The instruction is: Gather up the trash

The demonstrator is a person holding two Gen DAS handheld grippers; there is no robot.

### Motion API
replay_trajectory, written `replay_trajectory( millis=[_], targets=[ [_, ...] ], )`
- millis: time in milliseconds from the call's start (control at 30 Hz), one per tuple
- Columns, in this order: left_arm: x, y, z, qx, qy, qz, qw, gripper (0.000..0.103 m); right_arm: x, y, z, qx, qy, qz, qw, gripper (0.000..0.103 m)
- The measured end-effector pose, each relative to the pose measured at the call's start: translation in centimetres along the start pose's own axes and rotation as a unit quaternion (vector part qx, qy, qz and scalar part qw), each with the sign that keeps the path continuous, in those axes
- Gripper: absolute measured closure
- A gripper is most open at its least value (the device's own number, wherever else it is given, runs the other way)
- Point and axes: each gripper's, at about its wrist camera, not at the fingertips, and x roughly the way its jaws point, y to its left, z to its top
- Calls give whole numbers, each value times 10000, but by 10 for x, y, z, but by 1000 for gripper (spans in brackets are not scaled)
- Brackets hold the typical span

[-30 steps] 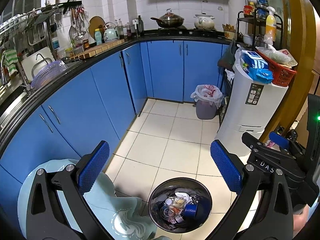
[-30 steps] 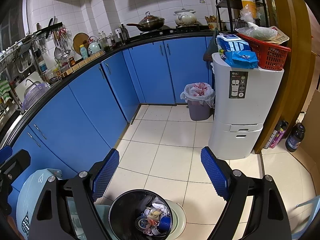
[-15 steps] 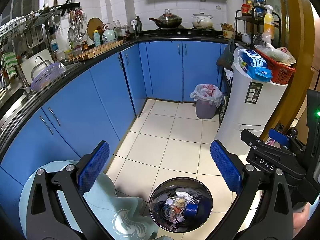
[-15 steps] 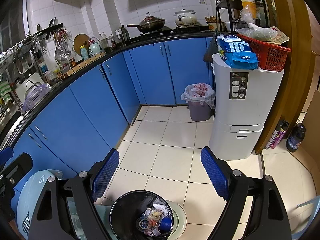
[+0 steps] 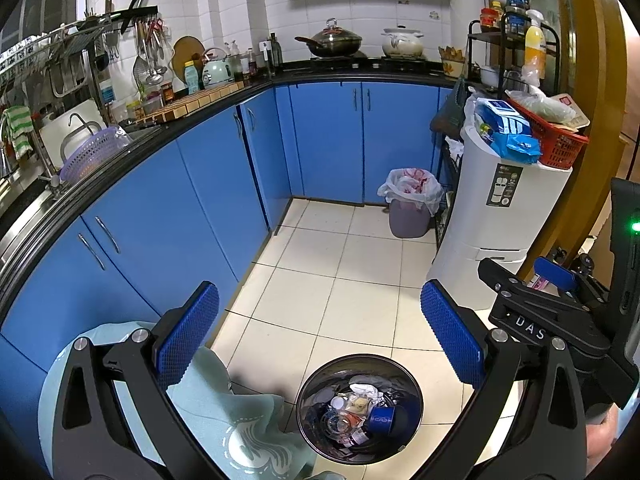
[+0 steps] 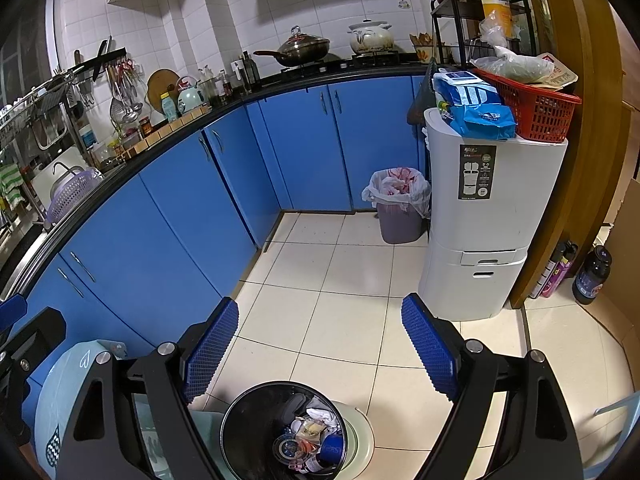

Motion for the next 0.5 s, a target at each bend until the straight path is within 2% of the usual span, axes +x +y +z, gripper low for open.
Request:
replay_trajectory(
  millis=[500],
  targets=[
    [-6,1,-1,-126,-87,-135,9998,4,-1,0,0,16,-7,-8,10000,21]
  ],
)
